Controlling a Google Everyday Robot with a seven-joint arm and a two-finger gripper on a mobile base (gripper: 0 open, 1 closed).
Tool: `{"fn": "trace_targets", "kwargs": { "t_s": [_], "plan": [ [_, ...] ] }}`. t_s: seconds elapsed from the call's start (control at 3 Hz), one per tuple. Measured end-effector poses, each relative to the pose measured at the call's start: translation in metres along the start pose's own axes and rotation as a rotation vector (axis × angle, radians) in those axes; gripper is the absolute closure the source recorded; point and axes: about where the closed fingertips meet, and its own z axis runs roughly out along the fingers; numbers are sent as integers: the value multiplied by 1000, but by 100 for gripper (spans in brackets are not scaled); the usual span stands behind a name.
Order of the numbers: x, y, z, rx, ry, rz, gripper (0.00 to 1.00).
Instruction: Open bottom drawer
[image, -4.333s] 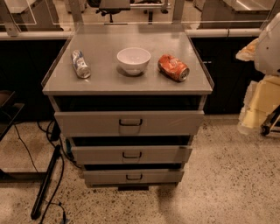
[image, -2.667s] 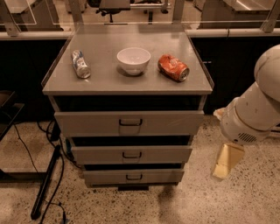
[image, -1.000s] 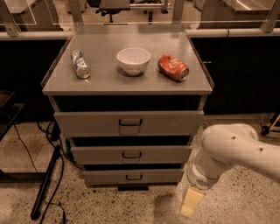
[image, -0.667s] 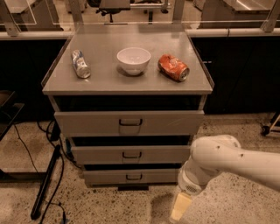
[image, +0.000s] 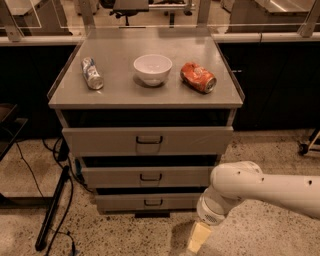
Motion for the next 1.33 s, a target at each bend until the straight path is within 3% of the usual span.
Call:
{"fn": "trace_targets", "kwargs": {
  "t_s": [0.33,0.67,1.0,1.33],
  "plan": [
    [-3,3,34,-23,-21,10,0],
    [-13,-15,78,-20,-56,28,0],
    [-19,-33,105,-6,-92,42,0],
    [-22,-47,127,-26,-121,72,0]
  ]
}}
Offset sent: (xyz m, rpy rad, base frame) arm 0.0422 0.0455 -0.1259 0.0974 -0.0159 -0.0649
